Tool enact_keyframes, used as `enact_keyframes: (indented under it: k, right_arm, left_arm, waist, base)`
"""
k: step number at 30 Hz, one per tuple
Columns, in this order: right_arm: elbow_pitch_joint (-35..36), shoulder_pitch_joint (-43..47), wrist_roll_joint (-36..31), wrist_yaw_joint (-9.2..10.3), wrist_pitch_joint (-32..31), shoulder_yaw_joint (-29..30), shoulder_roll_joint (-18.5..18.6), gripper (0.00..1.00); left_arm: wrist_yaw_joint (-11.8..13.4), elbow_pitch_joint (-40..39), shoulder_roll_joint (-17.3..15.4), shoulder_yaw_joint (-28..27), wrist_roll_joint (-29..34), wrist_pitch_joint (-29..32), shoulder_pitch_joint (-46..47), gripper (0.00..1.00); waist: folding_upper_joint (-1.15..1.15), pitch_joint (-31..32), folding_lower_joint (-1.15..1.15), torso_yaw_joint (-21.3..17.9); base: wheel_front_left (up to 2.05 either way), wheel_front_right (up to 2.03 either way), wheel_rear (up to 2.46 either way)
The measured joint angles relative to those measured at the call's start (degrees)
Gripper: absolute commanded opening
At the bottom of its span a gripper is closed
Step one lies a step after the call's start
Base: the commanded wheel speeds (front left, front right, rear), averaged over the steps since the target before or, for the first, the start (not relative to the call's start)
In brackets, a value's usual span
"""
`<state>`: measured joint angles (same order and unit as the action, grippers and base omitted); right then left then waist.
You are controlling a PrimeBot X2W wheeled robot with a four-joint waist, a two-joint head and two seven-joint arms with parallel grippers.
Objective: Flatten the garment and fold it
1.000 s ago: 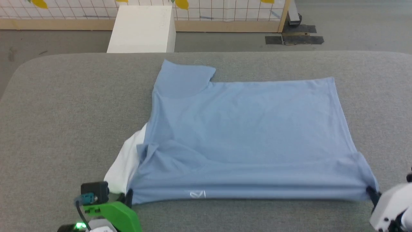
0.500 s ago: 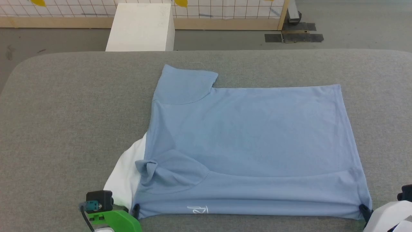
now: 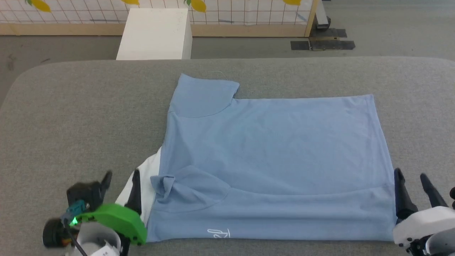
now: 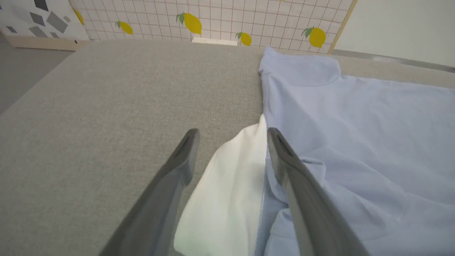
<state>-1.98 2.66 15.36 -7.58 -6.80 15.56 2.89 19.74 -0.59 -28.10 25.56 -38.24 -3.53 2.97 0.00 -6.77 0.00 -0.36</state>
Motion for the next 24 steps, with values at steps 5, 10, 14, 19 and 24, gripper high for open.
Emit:
enact_keyframes:
  k: [5,10,14,19,24]
  right_arm:
    - [2.69,-0.79,-3.02,0.00,8.72,-4.15,-0.01,1.00]
    - [3.68,-3.77,-3.33,0.00,12.66,-8.20,1.69,1.00]
    - [4.71,-6.82,-3.28,0.00,13.40,-11.40,3.48,1.00]
    - [6.03,-10.52,-3.25,0.00,13.45,-14.15,4.21,1.00]
    - [6.68,-13.07,-3.19,0.00,13.55,-16.07,3.90,1.00]
  left_arm:
    - [-4.93,1.72,-1.20,1.26,4.79,-4.32,9.56,1.00]
    - [-10.80,7.11,-2.14,2.54,6.61,-3.44,21.89,1.00]
    - [-15.34,12.30,-2.86,3.35,7.70,0.48,32.97,1.00]
    - [-20.52,19.67,-3.50,4.61,7.76,9.22,46.18,1.00]
    - [-22.21,26.62,-3.33,4.81,5.23,20.58,54.74,1.00]
  waist:
    - [0.00,-2.00,0.00,-0.46]
    - [0.00,-5.47,0.00,-1.10]
    - [0.00,-9.15,0.01,-2.01]
    - [0.00,-14.19,0.01,-3.74]
    - [0.00,-18.63,0.02,-6.10]
  base:
    - [0.00,0.00,0.00]
    - [0.00,0.00,0.00]
    - [0.00,0.00,0.00]
    - [0.00,0.00,0.00]
    - [0.00,0.00,0.00]
